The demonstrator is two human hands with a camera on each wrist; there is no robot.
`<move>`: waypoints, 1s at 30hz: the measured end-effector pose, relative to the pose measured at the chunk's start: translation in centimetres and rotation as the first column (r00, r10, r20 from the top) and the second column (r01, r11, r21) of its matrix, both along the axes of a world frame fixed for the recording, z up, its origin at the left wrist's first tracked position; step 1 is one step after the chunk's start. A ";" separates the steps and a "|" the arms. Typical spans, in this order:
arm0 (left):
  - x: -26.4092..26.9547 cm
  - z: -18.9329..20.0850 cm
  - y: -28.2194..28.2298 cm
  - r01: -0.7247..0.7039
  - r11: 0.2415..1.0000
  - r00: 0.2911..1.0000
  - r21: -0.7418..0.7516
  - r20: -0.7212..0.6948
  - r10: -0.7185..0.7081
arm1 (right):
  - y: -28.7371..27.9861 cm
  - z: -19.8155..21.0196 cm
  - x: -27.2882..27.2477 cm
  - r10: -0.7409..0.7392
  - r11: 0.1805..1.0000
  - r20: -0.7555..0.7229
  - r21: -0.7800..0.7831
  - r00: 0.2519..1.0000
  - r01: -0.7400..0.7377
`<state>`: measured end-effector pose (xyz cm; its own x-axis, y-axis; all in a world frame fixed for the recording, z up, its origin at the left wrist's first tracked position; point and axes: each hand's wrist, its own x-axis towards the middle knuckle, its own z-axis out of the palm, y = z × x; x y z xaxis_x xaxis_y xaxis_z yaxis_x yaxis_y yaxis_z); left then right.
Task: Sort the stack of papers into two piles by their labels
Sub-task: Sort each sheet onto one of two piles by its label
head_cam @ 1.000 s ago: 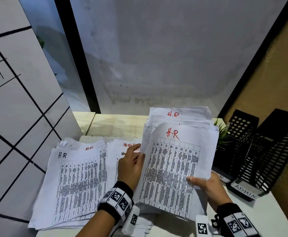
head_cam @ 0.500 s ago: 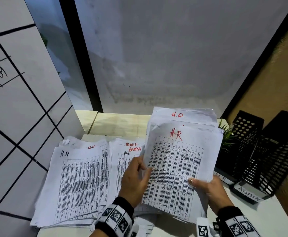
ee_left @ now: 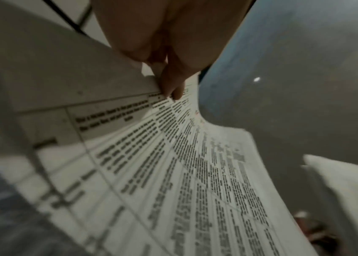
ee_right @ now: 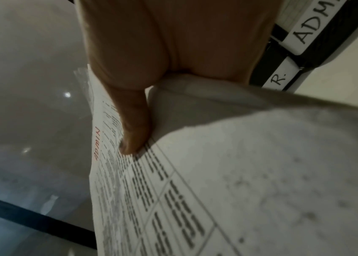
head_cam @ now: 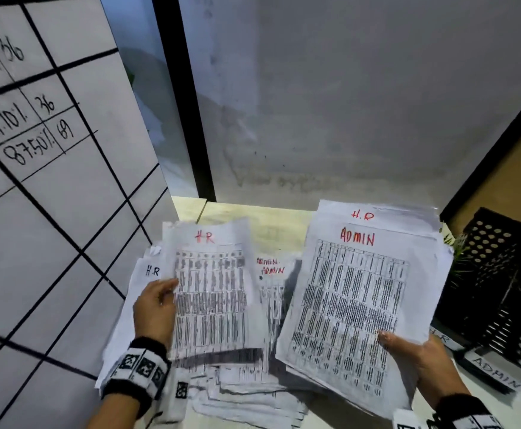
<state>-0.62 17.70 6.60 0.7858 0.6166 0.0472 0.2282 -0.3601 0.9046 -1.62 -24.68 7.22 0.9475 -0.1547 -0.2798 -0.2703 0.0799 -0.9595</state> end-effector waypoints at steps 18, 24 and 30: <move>2.2 -0.1 -6.3 0.425 0.902 0.883 -0.079 -0.182 -0.433 | 1.5 0.6 0.6 0.109 0.994 0.013 -0.018 0.994 -0.109; 2.9 1.0 -15.2 0.527 0.714 0.792 -0.461 -0.038 -0.609 | 1.9 2.1 0.9 0.113 0.993 -0.004 0.038 0.994 -0.113; 2.9 1.5 -16.7 0.375 0.718 0.909 -0.587 0.081 -0.409 | 0.6 2.2 1.1 0.090 0.996 -0.073 -0.011 0.993 -0.091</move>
